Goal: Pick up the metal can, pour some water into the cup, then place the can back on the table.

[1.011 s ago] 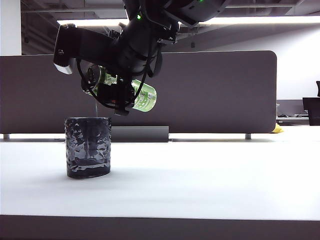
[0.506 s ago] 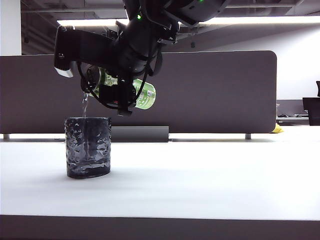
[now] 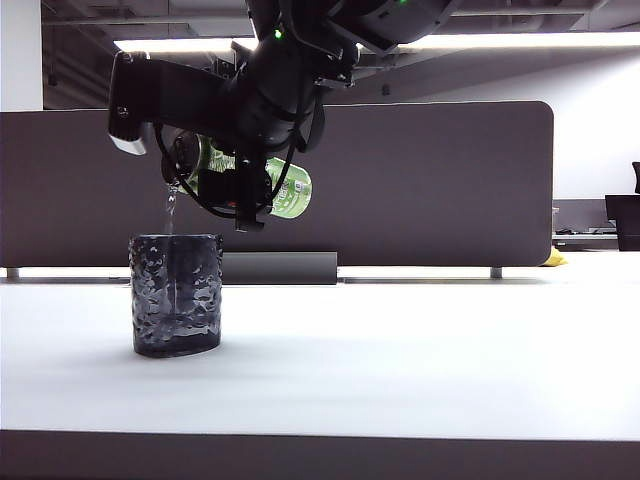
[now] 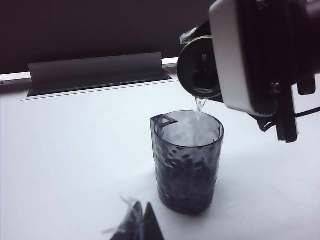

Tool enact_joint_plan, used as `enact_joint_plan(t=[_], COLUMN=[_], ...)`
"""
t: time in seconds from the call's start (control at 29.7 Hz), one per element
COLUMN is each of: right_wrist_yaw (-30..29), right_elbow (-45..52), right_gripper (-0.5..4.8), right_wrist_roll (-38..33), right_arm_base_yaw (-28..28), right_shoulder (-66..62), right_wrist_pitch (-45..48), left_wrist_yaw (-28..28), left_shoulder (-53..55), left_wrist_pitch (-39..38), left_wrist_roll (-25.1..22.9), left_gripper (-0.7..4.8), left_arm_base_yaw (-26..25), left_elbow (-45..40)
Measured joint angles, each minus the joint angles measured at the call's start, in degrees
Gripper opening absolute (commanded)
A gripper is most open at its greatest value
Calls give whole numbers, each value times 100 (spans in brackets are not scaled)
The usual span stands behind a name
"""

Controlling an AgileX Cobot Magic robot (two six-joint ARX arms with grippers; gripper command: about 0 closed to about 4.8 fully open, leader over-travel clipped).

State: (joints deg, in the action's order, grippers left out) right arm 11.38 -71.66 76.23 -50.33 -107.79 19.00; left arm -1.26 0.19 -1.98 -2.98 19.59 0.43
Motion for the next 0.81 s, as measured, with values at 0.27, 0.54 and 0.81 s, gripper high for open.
enact_joint_plan(t=[0.27, 0.54, 0.81], right_wrist_yaw=[0, 2, 4], right_elbow=[0, 0, 0], right_gripper=[304, 304, 304], right_wrist_roll=[13, 59, 155], right_arm_base_yaw=[0, 0, 0], right_shoulder=[0, 0, 0], right_wrist_pitch=[0, 0, 0], left_wrist_yaw=[0, 0, 0], left_shoulder=[0, 0, 0], left_wrist_pitch=[0, 0, 0], left_wrist_roll=[0, 2, 0], left_gripper=[-5, -5, -5], left_arm_base_yaw=[0, 0, 0], left_elbow=[0, 0, 0])
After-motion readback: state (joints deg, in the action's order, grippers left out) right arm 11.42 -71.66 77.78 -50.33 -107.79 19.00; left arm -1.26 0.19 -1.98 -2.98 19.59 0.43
